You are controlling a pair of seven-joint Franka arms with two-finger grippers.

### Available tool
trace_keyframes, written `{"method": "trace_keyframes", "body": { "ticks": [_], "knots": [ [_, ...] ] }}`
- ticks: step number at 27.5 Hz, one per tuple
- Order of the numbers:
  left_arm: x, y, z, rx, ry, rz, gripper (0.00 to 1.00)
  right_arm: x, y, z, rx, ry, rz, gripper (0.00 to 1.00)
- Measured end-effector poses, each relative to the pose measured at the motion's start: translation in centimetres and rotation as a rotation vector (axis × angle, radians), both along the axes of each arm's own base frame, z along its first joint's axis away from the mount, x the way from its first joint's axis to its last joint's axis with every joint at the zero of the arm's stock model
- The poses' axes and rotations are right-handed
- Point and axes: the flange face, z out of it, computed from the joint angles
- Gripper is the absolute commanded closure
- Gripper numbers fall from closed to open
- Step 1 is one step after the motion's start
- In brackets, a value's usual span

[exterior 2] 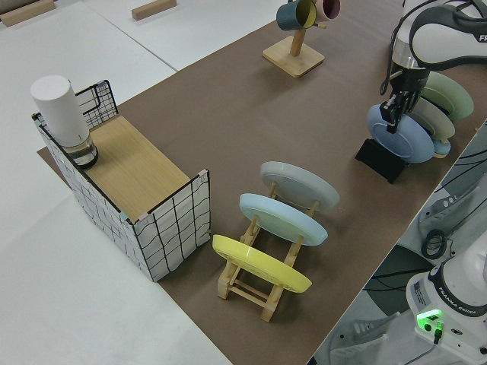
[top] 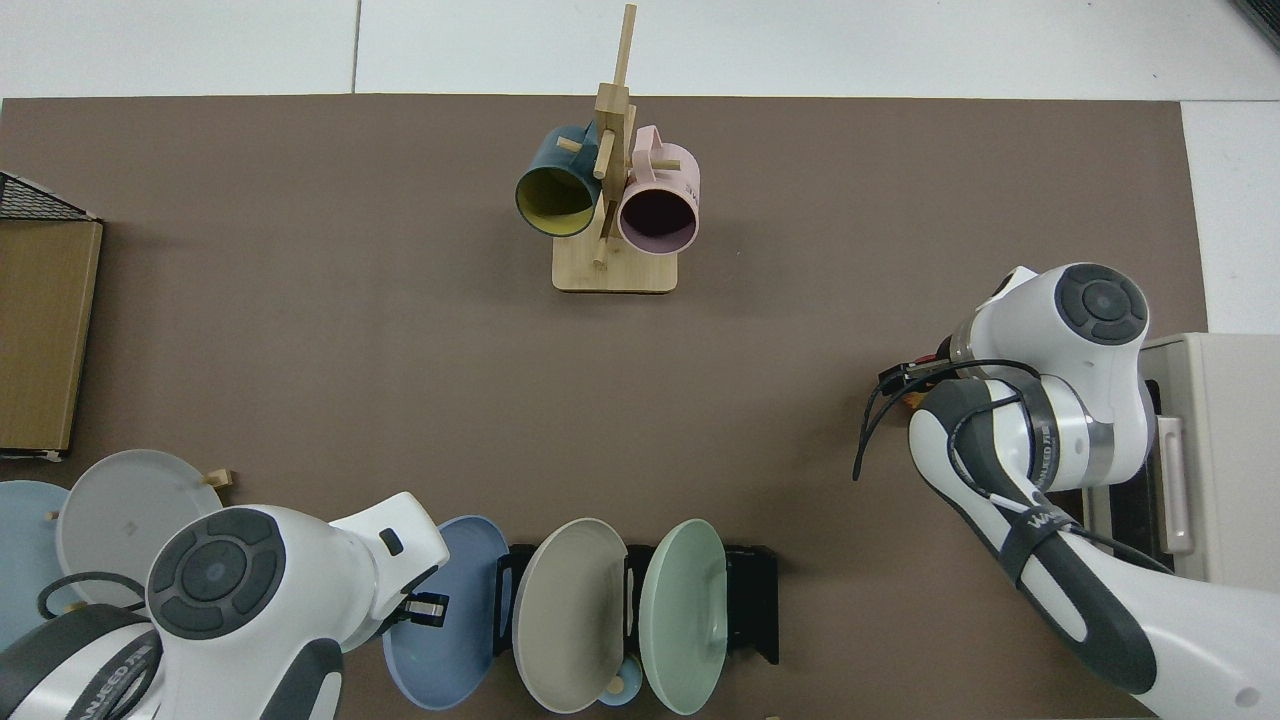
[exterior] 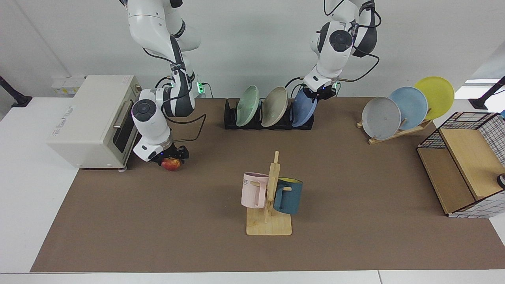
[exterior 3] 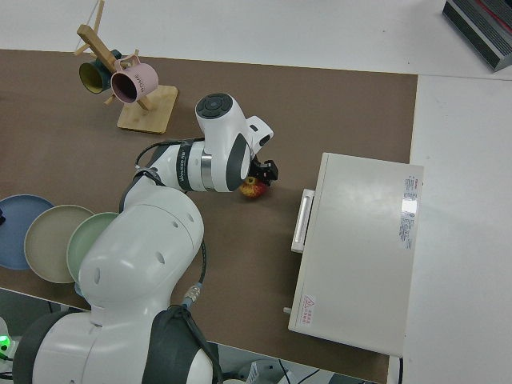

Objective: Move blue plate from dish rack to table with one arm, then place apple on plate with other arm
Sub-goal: 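Grasp the blue plate in the dish rack with the left gripper, then lift the blue plate out and lower it onto the table center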

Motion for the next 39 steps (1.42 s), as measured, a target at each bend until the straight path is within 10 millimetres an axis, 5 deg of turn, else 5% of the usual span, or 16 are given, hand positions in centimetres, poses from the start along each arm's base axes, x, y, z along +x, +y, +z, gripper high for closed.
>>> {"method": "trace_keyframes", "body": {
  "ticks": [11, 13, 16, 21, 29, 39],
  "knots": [
    [1.4, -0.3, 6.4, 0.080, -0.064, 0.004, 1.00, -0.4, -0.2, -1.1, -0.003, 0.019, -0.004, 0.06],
    [1.7, -0.1, 7.9, 0.082, -0.081, 0.011, 1.00, -0.4, -0.2, -1.1, -0.003, 0.020, -0.004, 0.23],
    [2.5, 0.7, 9.6, 0.064, -0.107, 0.035, 1.00, -0.4, -0.2, -1.1, -0.004, 0.020, -0.003, 0.66],
    [4.6, 3.9, 10.6, -0.010, -0.104, 0.103, 1.00, -0.4, -0.3, -1.2, -0.004, 0.021, -0.003, 0.97],
    [10.6, 8.6, 8.5, -0.310, -0.102, 0.164, 1.00, -0.4, -0.3, -1.2, -0.004, 0.021, -0.003, 1.00],
    [15.7, 8.4, 1.8, -0.475, -0.143, 0.121, 1.00, 0.1, -0.2, 0.8, 0.002, -0.014, -0.002, 1.00]
  ]
}}
